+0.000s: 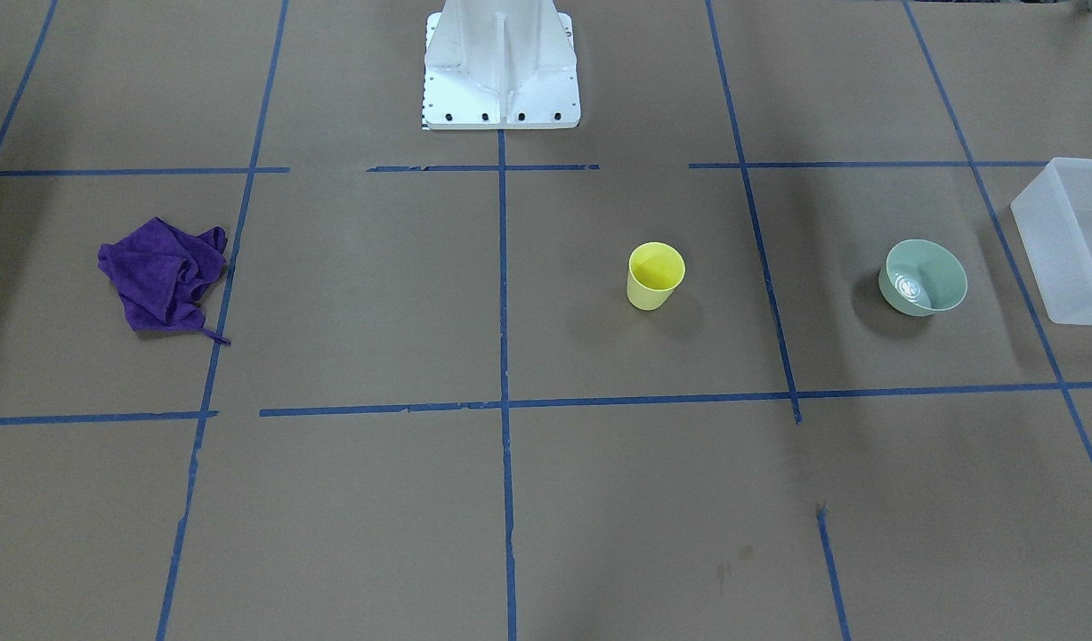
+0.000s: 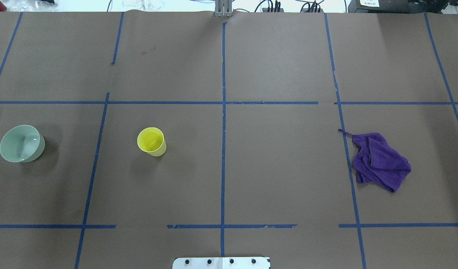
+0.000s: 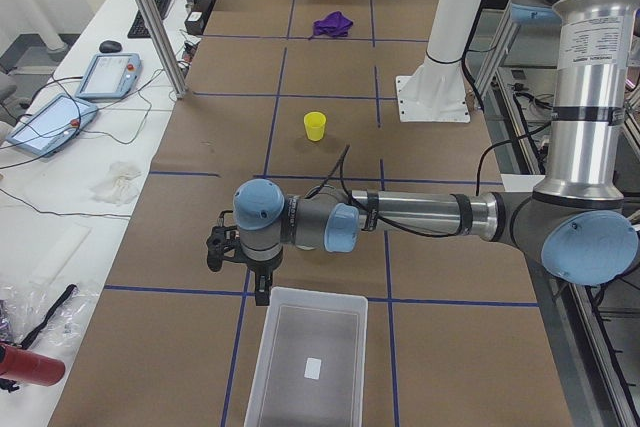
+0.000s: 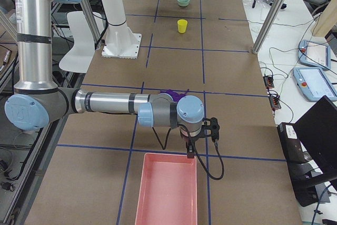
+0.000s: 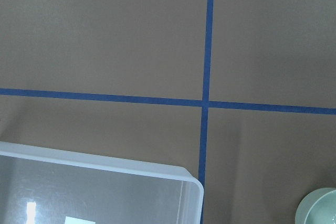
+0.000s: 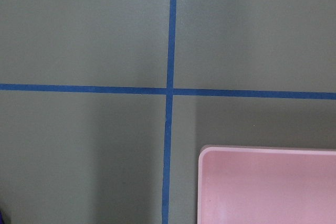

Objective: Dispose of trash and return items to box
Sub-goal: 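Move the left gripper toward the yellow cup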

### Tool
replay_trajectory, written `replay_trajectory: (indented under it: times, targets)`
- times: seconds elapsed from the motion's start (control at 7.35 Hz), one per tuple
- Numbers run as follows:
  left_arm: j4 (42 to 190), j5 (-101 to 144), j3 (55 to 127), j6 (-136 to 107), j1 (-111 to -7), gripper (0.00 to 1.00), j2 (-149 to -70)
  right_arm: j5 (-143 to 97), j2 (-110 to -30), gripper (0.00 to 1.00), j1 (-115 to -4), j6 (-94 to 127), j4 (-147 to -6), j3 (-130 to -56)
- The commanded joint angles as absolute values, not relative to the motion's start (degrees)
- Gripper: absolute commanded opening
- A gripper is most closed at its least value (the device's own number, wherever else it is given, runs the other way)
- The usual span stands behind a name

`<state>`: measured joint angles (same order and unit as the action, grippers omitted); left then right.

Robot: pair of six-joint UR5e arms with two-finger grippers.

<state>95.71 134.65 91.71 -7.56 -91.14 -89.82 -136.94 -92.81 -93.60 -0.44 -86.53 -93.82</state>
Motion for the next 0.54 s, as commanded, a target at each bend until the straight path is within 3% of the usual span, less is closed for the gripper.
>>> replay_trajectory:
  times: [0.0, 0.41]
  targets:
    - [95.7, 134.7, 91.8, -7.6, -91.1, 1.00, -89.8, -137.2, -92.7, 1.00, -93.6, -0.4, -86.5, -94.1]
    - [95.9, 134.7, 97.7, -8.3, -90.7, 1.00, -91.0, -138.0, -92.0, 1.00, -93.3, -0.3, -86.6, -96.7]
